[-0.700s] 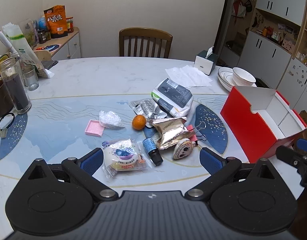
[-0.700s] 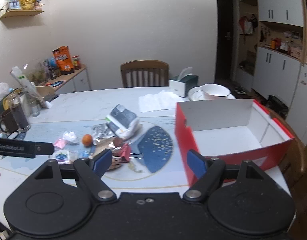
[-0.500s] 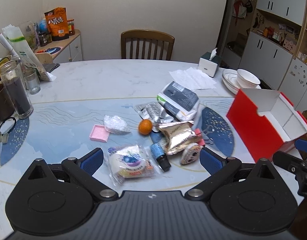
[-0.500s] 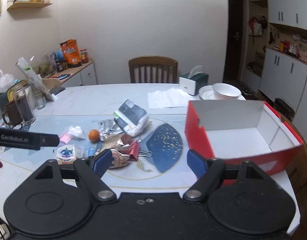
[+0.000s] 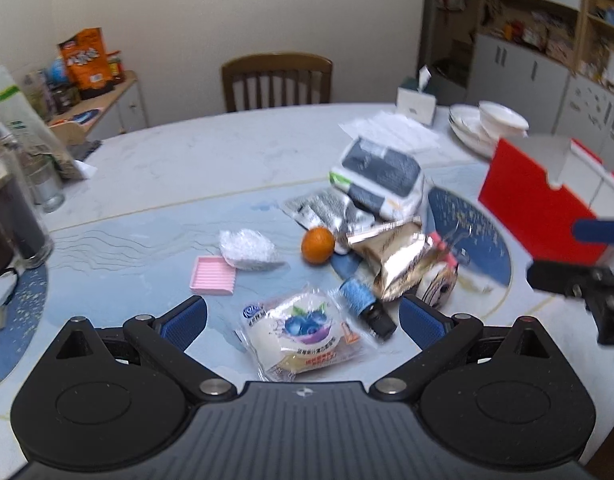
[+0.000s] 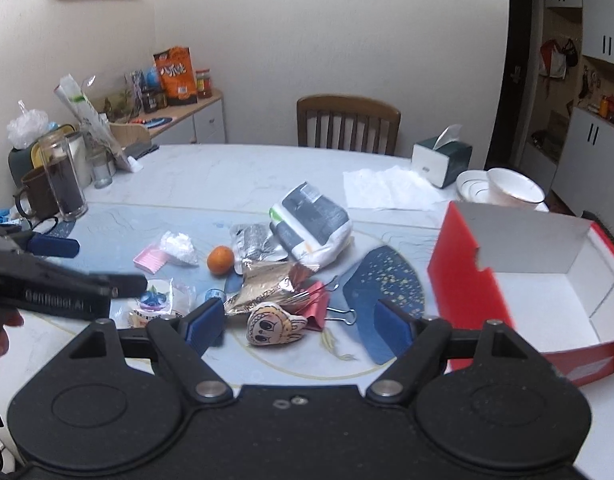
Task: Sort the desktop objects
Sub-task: 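Grasp the blueberry bun with the left tool while the right tool grasps the cartoon plush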
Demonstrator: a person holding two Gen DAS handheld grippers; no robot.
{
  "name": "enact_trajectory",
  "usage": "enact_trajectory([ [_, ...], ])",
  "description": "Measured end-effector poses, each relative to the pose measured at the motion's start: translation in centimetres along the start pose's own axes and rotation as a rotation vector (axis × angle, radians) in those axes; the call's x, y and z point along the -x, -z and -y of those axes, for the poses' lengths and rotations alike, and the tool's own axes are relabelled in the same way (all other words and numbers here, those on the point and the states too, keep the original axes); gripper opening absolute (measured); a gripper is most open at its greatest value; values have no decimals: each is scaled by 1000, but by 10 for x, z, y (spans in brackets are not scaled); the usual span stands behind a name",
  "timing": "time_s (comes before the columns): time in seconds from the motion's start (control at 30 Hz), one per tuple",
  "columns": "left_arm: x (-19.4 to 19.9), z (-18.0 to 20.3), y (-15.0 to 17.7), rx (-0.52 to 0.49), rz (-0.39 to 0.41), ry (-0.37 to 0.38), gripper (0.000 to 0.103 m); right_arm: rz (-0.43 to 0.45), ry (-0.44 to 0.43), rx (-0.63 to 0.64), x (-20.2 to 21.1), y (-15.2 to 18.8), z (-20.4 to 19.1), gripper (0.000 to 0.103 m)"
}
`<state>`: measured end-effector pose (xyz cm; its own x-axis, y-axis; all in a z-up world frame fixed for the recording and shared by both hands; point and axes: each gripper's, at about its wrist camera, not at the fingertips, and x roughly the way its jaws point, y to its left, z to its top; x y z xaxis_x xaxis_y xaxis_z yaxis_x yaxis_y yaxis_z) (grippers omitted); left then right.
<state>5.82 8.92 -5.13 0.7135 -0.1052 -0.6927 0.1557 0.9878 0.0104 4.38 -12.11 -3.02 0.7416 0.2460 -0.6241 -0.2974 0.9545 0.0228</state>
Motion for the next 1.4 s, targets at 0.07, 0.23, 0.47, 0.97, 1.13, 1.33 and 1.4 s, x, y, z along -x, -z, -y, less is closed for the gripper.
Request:
enact_trajectory([
  [0.07, -10, 0, 3, -32, -12, 8, 103, -21, -6, -4, -12, 1, -2, 82],
  [0.23, -31, -7, 6, -53, -43, 2, 103, -61, 3, -17, -35, 4, -7, 82],
  [0.47, -50, -15, 9, -152, -47, 76, 103, -113, 11, -38, -60, 4, -9, 82],
  [0.97, -80, -20, 13, -459, -67, 276, 103, -181, 10, 0, -90, 4, -26, 80],
  [1.13, -84, -23, 14, -452, -78, 289, 102, -204, 32, -10, -100, 5, -24, 80],
  [1.33, -84, -24, 15, -439, -73, 315, 91, -216, 51, -19, -107, 4, -24, 79],
  [1.4, -85, -24, 15, -436, -73, 320, 87, -222, 58, -18, -110, 5, -24, 79],
])
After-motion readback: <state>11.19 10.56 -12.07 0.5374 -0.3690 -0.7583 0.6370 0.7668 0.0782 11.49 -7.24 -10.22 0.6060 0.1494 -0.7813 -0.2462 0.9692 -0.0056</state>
